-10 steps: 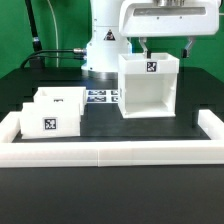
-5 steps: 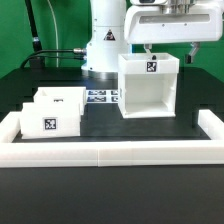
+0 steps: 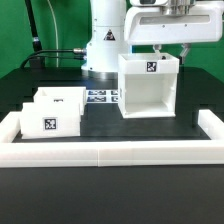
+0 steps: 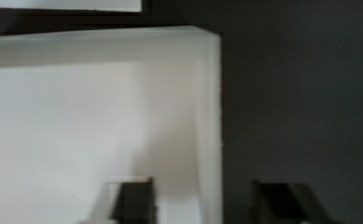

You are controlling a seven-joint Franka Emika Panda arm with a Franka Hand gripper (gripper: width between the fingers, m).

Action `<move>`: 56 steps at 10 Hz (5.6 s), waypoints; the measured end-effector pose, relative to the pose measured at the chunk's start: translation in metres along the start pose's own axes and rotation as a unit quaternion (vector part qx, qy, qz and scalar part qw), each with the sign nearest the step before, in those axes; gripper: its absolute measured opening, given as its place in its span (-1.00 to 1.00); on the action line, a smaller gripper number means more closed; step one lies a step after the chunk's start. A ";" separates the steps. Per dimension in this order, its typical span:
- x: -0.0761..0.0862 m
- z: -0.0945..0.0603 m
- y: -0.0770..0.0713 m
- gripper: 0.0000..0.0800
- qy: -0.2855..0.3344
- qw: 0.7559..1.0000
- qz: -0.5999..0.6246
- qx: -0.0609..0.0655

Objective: Assemble drawer

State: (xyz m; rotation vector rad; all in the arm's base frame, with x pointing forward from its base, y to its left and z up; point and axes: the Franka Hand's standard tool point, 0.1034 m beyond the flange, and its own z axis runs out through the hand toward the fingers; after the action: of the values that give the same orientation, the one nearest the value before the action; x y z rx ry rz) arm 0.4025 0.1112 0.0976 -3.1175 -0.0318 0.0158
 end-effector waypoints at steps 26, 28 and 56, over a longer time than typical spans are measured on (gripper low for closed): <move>0.163 -0.006 0.022 -0.91 0.070 0.987 0.142 0.030; 0.160 -0.007 0.015 -0.91 0.072 0.962 0.261 0.041; 0.234 -0.004 0.019 -0.89 0.025 0.731 0.676 0.095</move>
Offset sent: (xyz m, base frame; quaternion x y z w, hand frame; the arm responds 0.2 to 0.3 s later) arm 0.0000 0.0000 0.0000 0.0000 0.0000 0.0000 1.0000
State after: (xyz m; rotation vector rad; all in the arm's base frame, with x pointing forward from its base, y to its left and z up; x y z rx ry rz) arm 0.6369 0.0973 0.0989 -2.1771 1.9767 -0.0363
